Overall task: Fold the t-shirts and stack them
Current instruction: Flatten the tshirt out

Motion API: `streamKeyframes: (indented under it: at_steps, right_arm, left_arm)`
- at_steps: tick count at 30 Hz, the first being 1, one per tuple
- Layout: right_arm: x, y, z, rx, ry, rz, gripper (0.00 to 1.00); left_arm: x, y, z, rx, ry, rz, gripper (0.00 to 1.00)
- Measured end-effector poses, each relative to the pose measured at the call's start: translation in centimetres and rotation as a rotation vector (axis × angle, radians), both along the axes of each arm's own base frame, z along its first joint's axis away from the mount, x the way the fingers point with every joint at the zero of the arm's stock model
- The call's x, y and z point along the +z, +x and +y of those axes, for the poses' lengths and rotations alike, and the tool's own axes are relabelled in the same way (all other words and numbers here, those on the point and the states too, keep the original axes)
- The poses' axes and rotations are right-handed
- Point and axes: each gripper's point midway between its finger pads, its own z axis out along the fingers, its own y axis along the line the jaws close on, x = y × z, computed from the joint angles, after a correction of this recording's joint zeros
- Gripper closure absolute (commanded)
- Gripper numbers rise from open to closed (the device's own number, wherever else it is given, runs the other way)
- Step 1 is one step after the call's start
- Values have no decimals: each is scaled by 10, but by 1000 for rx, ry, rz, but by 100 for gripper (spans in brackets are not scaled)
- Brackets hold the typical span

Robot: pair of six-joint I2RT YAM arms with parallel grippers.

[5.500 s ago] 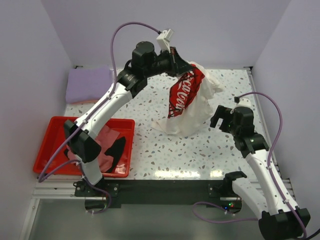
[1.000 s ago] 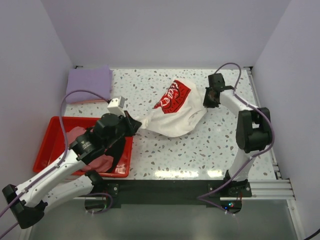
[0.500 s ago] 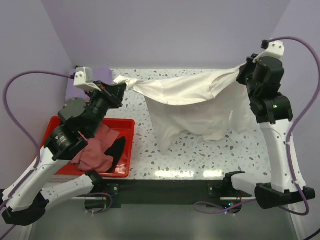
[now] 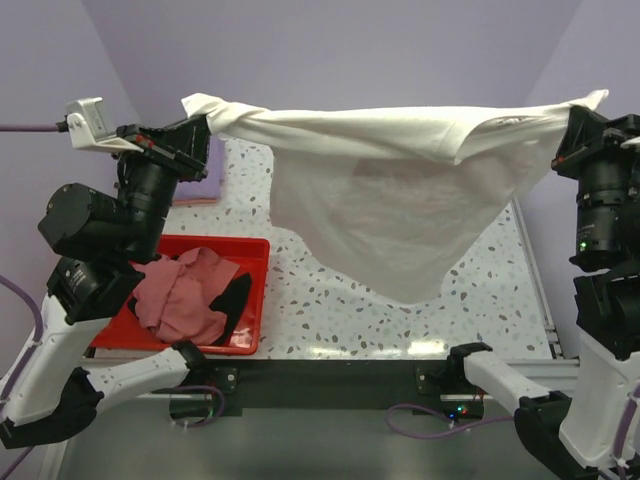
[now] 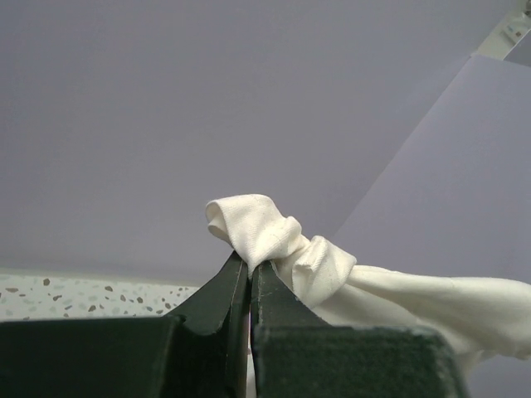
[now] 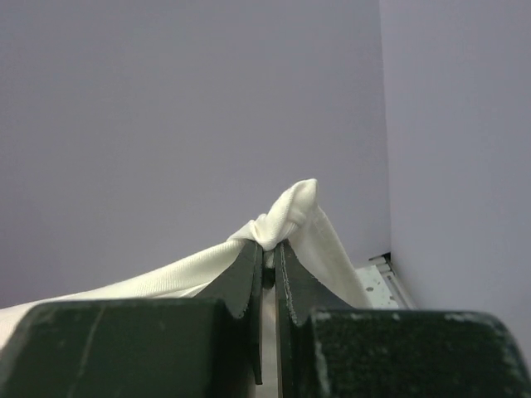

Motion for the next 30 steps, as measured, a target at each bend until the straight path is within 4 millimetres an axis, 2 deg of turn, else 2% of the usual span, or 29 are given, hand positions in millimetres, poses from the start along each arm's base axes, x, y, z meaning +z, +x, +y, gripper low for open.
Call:
streamKeyframes:
  at_steps: [3,6,9,11,12,14,16,19,20,23,25,27,28,30]
  right_arm:
    - [12,-7,-2,-5,-15,-35,96]
    - [16,-3,-2,-14,-34,-36,95]
    - [12,14,-4,-38,-55,-12,94]
    - [5,36,-4,-61,-71,22,94]
    - [1,46,-4,-73,-80,41,94]
    - [-14,77,-3,-93,-107,100,94]
    - [-33,115,1,-105,-142,168,94]
    - [-63,181,7,-121,-200,276,95]
    - [-73,200,10,-122,-214,304,95]
    - [-107,262,15,-127,-250,392,95]
    - [-123,289,18,-123,-258,423,94]
    - [-126,299,20,-109,-259,421,94]
    - [-126,300,21,-103,-259,420,94]
    - [-112,295,22,-89,-252,383,92]
  left_arm:
    - [11,2,0,13,-2,-17,100]
    - [13,10,-3,36,-1,-16,100]
    - [5,29,-12,77,14,13,100]
    - [3,53,-20,99,26,35,100]
    - [1,69,-24,99,33,46,100]
    - [0,115,-22,97,37,66,100]
    - [-22,175,-17,96,43,125,100]
    - [-68,255,-21,26,41,230,100]
    - [-85,278,-24,-7,33,261,100]
    - [-114,324,-31,-95,9,316,100]
    - [-118,339,-32,-137,-8,320,100]
    - [-112,339,-31,-159,-20,307,100]
    - [-100,334,-29,-168,-24,280,100]
    - [-72,317,-25,-177,-26,217,100]
